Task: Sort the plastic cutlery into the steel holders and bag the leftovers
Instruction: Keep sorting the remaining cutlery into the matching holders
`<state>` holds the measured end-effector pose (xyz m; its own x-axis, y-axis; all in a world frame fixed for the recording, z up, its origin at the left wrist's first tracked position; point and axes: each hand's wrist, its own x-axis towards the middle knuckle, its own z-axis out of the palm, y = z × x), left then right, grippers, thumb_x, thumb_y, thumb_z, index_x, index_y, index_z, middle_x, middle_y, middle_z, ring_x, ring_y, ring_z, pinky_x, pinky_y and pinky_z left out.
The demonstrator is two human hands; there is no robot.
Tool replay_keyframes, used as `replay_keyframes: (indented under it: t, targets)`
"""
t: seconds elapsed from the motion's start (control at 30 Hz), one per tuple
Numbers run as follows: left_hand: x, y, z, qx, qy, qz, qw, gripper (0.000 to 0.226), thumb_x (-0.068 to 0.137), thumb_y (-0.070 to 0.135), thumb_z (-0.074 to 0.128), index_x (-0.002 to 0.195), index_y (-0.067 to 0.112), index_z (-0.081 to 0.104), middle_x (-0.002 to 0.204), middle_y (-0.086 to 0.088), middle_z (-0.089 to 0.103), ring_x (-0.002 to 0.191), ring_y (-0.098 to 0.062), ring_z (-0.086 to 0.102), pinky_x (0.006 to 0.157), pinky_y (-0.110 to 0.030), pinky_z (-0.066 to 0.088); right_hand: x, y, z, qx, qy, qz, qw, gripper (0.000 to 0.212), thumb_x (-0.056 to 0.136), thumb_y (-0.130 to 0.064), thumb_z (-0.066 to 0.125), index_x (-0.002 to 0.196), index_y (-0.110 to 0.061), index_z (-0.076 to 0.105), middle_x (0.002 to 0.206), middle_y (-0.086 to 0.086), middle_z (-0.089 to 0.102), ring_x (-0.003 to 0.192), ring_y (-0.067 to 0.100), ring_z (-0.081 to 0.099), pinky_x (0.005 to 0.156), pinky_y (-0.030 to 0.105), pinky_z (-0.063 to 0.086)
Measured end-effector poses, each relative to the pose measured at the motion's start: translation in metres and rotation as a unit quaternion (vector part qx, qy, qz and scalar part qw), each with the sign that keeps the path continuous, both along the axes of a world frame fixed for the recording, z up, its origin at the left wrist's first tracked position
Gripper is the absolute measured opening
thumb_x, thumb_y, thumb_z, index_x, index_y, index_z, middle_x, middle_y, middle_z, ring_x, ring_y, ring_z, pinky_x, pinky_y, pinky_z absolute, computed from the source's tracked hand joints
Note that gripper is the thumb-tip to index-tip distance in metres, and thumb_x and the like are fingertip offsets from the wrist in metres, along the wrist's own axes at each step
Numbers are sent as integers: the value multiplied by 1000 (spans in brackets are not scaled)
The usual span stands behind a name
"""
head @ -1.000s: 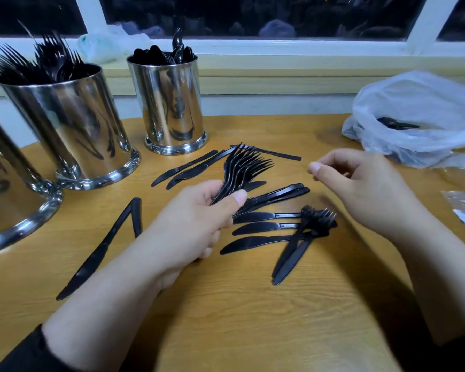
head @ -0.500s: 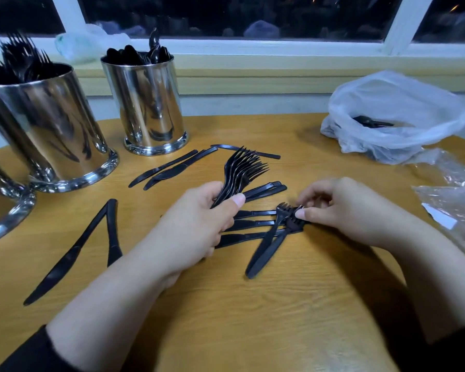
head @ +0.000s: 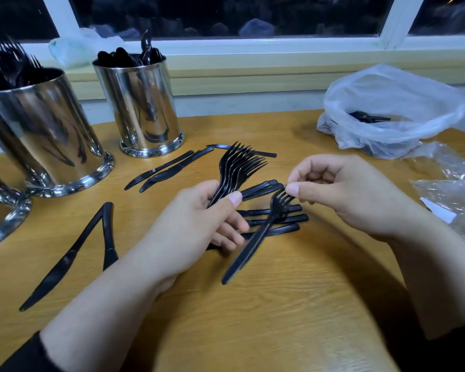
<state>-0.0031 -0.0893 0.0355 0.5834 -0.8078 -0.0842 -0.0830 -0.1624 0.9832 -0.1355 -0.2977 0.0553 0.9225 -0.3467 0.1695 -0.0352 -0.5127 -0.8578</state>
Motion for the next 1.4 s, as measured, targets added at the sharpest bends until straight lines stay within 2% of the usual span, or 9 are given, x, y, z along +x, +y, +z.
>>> replay_keyframes:
  t: [0.1, 0.23, 0.43, 0.6, 0.67, 0.73, 0.87, 1.2, 1.4]
  targets:
    - [-2, 2, 2, -3, 45, -26, 999, 22, 105, 33, 55, 110, 13, 64, 90, -16, 76, 66, -29, 70, 61, -35, 61, 12, 12, 0, -10, -44, -8, 999, 4, 88, -23, 75, 85, -20, 73, 81, 3, 71, 75, 24, 61, 71, 32, 50]
    - [-2, 3, 3, -26, 119, -40, 992, 25, 102, 39, 57, 114, 20, 67, 85, -15, 73, 52, -24, 59, 45, -28, 51, 26, 21, -3, -42, -84, -41, 995, 5, 88, -25, 76, 85, -24, 72, 83, 2, 71, 81, 27, 63, 75, 41, 51]
    - [2, 4, 1, -15, 142, -27, 989, 35, 102, 43, 54, 116, 14, 68, 77, -9, 67, 44, -16, 46, 38, -22, 38, 35, 26, -7, -116, -99, -68, 986, 8, 87, -24, 77, 83, -26, 70, 78, 2, 66, 72, 18, 55, 64, 23, 43]
    - [2, 4, -2, -9, 141, -17, 990, 33, 101, 43, 56, 113, 16, 70, 67, 1, 43, 45, -8, 27, 39, -20, 22, 35, 26, -8, -110, -110, -118, 981, 8, 88, -31, 75, 87, -27, 69, 79, -4, 64, 70, 6, 52, 63, 14, 41]
    - [5, 4, -3, -15, 149, 11, 989, 33, 101, 42, 57, 112, 14, 69, 66, 2, 40, 46, -8, 27, 37, -18, 22, 32, 17, -9, -121, -72, -161, 977, 15, 91, -43, 69, 86, -28, 68, 78, -5, 64, 70, 6, 53, 62, 20, 42]
    - [7, 5, -3, -21, 158, 35, 987, 33, 101, 42, 57, 112, 13, 68, 65, 2, 41, 45, -8, 27, 36, -18, 23, 27, 6, -10, -159, 45, -170, 971, 24, 91, -54, 63, 86, -31, 68, 76, -6, 65, 71, 10, 57, 60, 29, 43]
    - [8, 5, -3, -26, 160, 43, 986, 33, 102, 41, 55, 112, 12, 67, 65, 2, 41, 45, -8, 28, 35, -17, 25, 19, 0, -13, -191, 226, -91, 951, 24, 87, -60, 64, 93, -38, 71, 84, -14, 64, 76, 0, 58, 61, 22, 38]
    - [8, 5, -4, -21, 148, 44, 988, 32, 102, 41, 54, 113, 14, 67, 66, 2, 42, 45, -8, 28, 36, -18, 24, 21, -11, -25, -191, 229, -54, 953, 37, 76, -63, 74, 107, -45, 68, 101, -18, 59, 85, -1, 55, 75, 24, 43]
    - [8, 4, -5, -17, 139, 43, 989, 32, 102, 41, 55, 112, 14, 67, 66, 2, 42, 45, -8, 28, 37, -18, 24, 21, -9, -25, -196, 232, -22, 952, 36, 85, -57, 71, 119, -51, 63, 104, -17, 53, 91, 3, 53, 89, 31, 49]
